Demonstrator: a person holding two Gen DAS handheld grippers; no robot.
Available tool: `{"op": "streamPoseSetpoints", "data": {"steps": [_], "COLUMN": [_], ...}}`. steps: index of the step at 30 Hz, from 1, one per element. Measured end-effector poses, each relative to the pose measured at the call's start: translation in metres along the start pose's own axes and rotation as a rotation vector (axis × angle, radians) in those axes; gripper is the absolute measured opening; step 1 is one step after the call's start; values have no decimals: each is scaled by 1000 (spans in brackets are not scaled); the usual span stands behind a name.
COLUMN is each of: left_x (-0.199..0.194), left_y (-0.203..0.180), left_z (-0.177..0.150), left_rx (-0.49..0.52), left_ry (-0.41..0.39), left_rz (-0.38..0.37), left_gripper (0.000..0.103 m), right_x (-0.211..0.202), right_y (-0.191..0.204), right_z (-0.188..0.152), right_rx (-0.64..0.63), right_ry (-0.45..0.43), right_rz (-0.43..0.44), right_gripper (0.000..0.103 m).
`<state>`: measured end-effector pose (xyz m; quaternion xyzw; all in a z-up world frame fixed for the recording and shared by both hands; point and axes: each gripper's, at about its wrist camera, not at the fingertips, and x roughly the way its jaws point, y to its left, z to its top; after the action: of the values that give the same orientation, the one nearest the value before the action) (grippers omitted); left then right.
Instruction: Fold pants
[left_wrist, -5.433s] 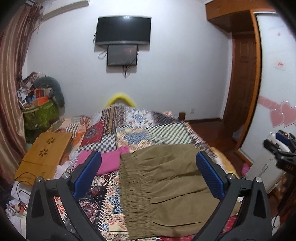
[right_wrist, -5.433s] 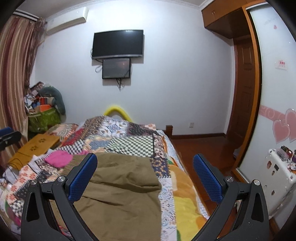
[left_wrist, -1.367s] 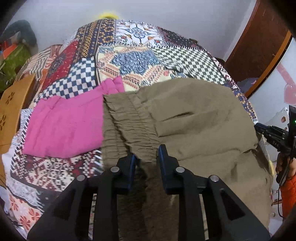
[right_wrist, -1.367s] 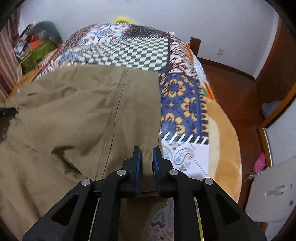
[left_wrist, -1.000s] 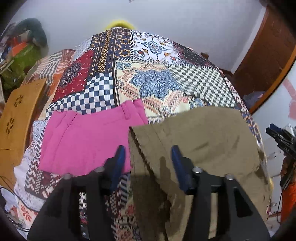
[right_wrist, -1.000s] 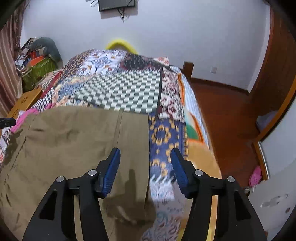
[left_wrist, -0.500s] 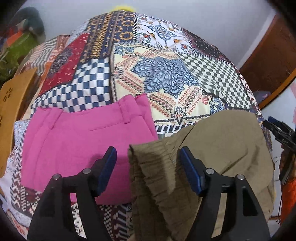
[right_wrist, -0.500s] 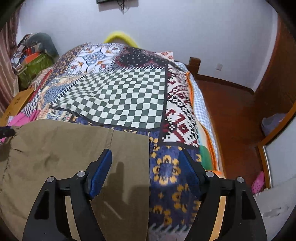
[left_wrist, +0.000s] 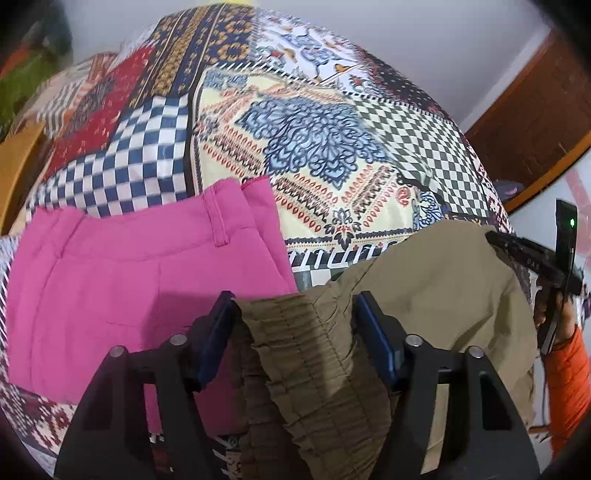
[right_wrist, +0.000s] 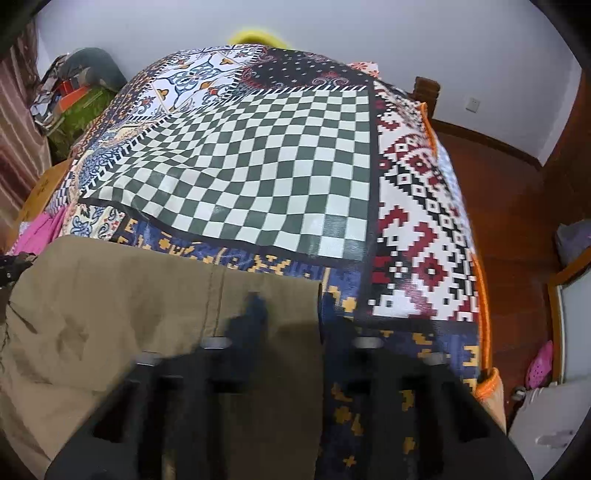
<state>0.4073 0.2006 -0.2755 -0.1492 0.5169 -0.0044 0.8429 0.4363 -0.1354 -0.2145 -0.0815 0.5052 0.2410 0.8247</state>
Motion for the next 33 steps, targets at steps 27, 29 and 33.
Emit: {"op": "streamPoseSetpoints", "data": {"steps": [27, 29, 33], "left_x": [-123, -132, -152], "left_y": [-39, -43, -51], "left_z": [29, 21, 4], "left_rx": [149, 158, 162], "left_ry": [-256, -260, -271], "left_rz": [113, 112, 100], "left_gripper": [47, 47, 47], "right_x": [-140, -149, -169], "right_y": [24, 27, 35], "right_z": [37, 30, 15], "right_rx": [36, 34, 28], "right_ry": [-382, -387, -393], "right_rz": [-30, -19, -4], "right_gripper": [3, 3, 3]}}
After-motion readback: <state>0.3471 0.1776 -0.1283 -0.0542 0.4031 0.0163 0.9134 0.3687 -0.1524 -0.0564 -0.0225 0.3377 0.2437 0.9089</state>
